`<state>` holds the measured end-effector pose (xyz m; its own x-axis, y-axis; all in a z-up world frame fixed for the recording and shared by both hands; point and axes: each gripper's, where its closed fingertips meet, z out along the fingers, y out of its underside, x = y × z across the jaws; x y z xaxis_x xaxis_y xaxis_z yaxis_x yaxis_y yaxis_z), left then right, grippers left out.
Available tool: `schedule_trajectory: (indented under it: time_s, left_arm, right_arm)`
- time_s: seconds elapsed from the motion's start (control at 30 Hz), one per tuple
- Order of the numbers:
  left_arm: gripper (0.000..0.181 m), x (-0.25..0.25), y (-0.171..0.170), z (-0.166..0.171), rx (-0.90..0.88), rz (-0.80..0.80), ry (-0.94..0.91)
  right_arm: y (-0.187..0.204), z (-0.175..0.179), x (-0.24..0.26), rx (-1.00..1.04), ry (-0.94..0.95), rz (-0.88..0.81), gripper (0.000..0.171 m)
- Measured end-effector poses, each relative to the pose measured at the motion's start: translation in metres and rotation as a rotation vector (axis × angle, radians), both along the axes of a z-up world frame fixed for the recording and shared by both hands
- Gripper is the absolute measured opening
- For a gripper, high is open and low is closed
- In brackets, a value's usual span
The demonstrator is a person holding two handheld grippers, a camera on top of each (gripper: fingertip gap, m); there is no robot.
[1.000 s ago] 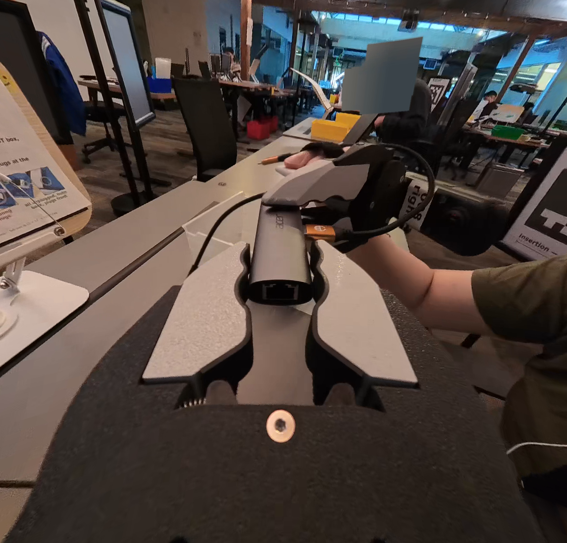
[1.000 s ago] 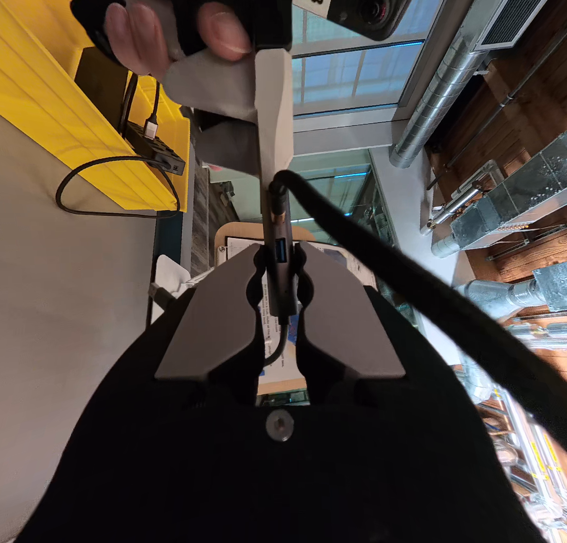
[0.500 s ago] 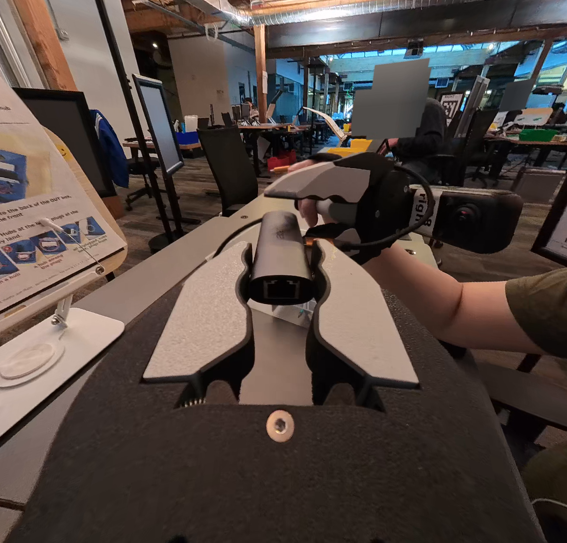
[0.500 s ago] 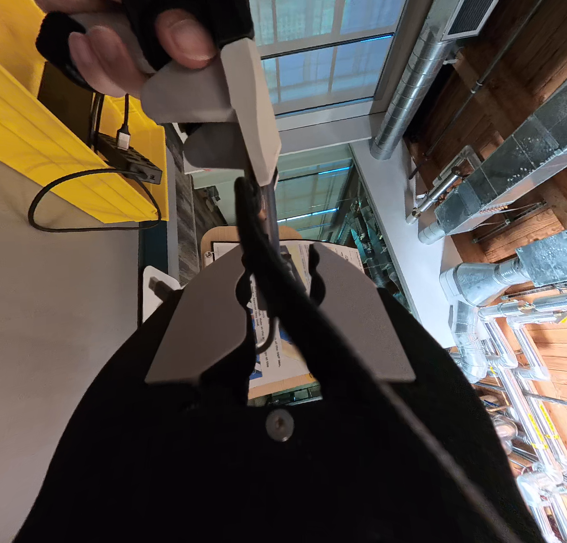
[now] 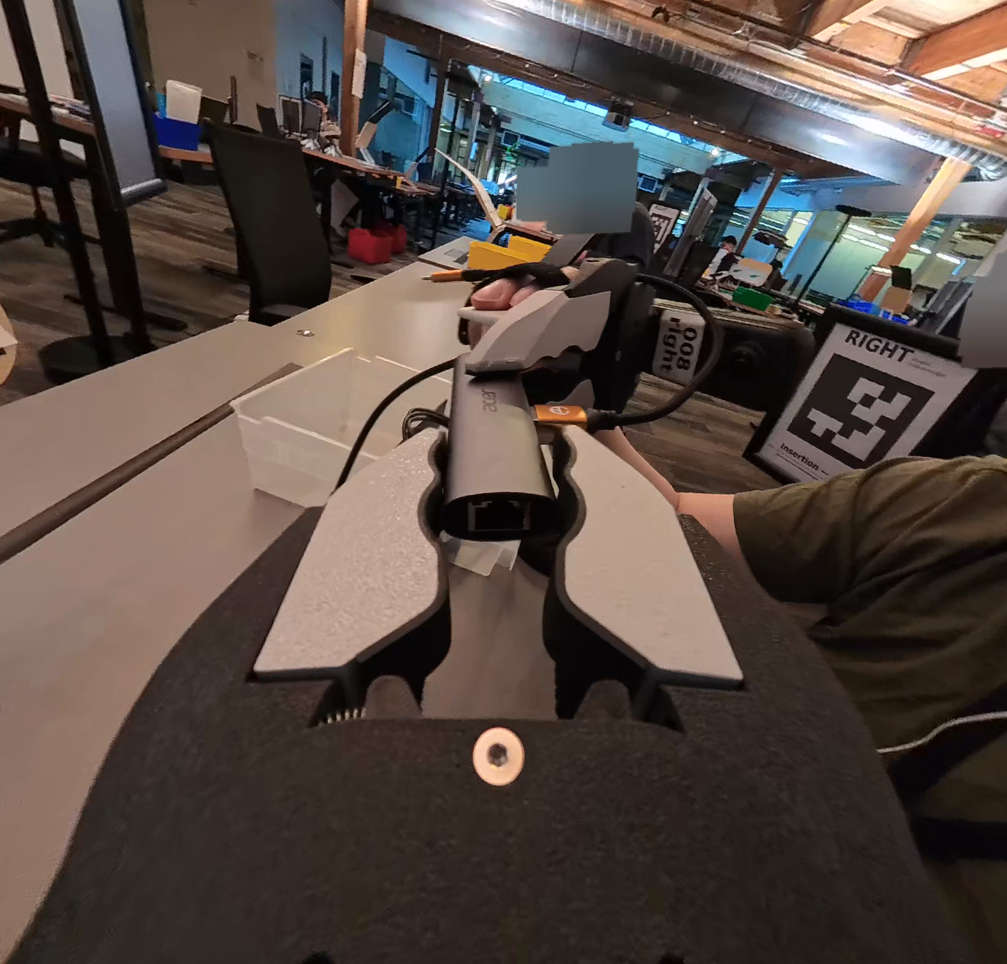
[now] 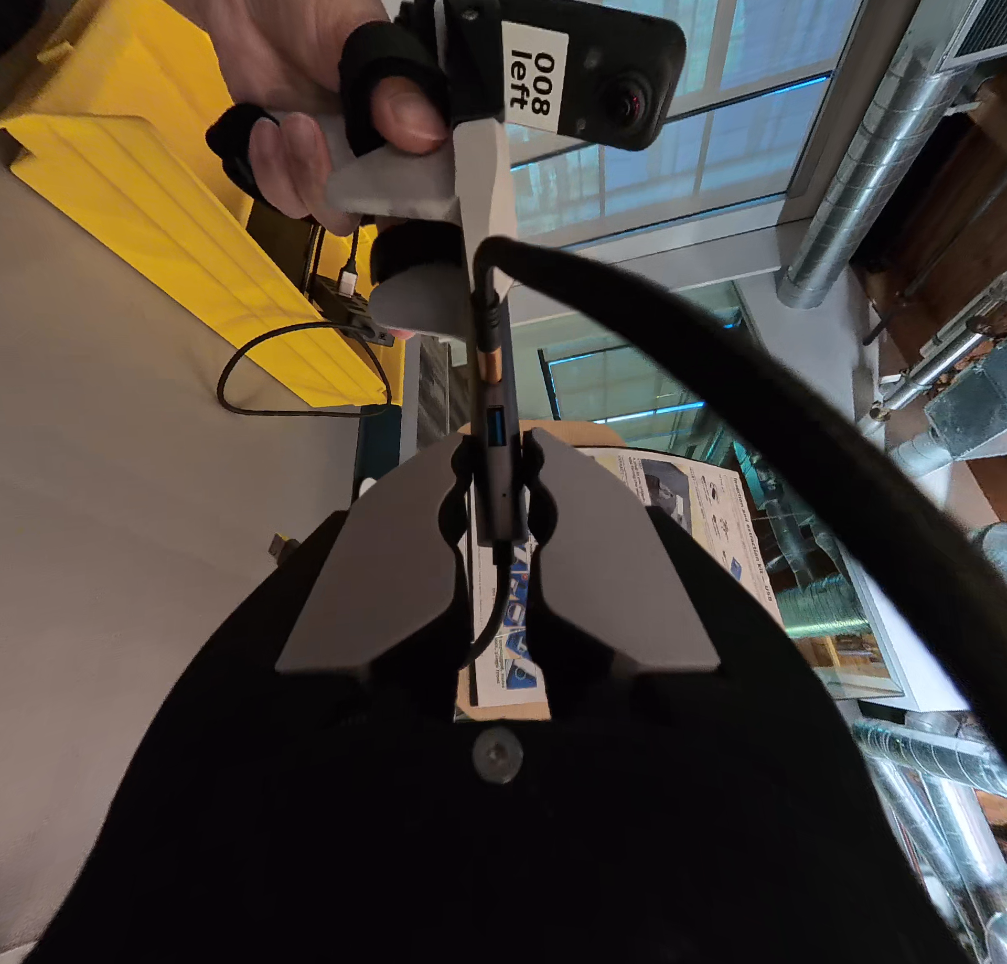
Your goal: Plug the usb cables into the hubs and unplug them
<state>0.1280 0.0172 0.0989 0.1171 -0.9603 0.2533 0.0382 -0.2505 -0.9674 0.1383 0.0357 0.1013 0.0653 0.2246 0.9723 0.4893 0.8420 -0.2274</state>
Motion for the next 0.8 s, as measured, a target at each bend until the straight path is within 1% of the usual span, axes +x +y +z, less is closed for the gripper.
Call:
schedule_trajectory:
  time_s: [0.17,0.3,0.5,0.57,0.67,0.73,0.8]
  left_arm:
    - [0.039,0.004,-0.013,0.005,0.119,-0.036,-0.014]
    - [0.039,0.006,-0.016,0.003,0.132,-0.044,-0.002]
    - [0.041,0.005,-0.023,0.0,0.202,-0.068,0.046]
    - [0.042,0.005,-0.025,0.002,0.211,-0.071,0.043]
    - [0.049,0.009,-0.031,0.002,0.181,-0.1,0.026]
    - [0.042,0.009,-0.024,0.0,0.192,-0.061,0.039]
    - [0.041,0.009,-0.021,-0.001,0.185,-0.048,0.05]
  right_arm:
    - [-0.01,0.006,0.004,0.057,0.012,0.049,0.019]
    - [-0.013,0.004,0.003,0.072,-0.001,0.068,0.018]
    - [-0.02,0.004,0.0,0.084,-0.008,0.106,0.019]
    - [-0.022,0.005,-0.002,0.1,0.001,0.111,0.019]
    - [-0.024,0.006,-0.004,0.108,0.011,0.121,0.019]
    - [-0.021,0.006,-0.002,0.109,0.007,0.105,0.019]
    - [-0.019,0.004,-0.003,0.115,0.005,0.097,0.019]
